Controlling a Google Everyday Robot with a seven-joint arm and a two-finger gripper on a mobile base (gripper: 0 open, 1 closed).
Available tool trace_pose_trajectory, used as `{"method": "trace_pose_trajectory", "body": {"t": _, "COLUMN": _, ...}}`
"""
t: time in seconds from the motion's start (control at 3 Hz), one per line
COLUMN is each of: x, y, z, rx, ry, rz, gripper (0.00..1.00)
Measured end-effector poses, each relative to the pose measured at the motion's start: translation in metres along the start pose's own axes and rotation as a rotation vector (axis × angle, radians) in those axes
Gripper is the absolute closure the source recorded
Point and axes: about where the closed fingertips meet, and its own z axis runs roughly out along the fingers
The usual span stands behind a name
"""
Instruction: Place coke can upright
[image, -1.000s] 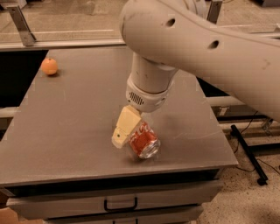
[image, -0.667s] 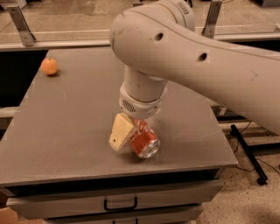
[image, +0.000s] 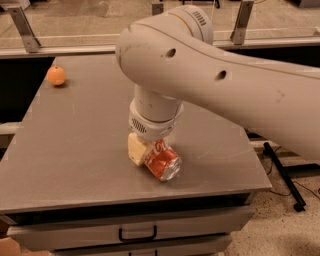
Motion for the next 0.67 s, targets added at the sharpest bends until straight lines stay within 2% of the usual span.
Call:
{"method": "trace_pose_trajectory", "body": {"t": 0.33, "x": -0.024, "y": -0.01, "z": -0.01, "rx": -0.046, "ry": -0.093, "rz": -0.033, "gripper": 0.87}}
{"method": "trace_pose_trajectory", "body": {"t": 0.67, "x": -0.061, "y": -0.029, "z": -0.035, "rx": -0.132, "ry": -0.255, "rz": -0.106, "gripper": 1.0}}
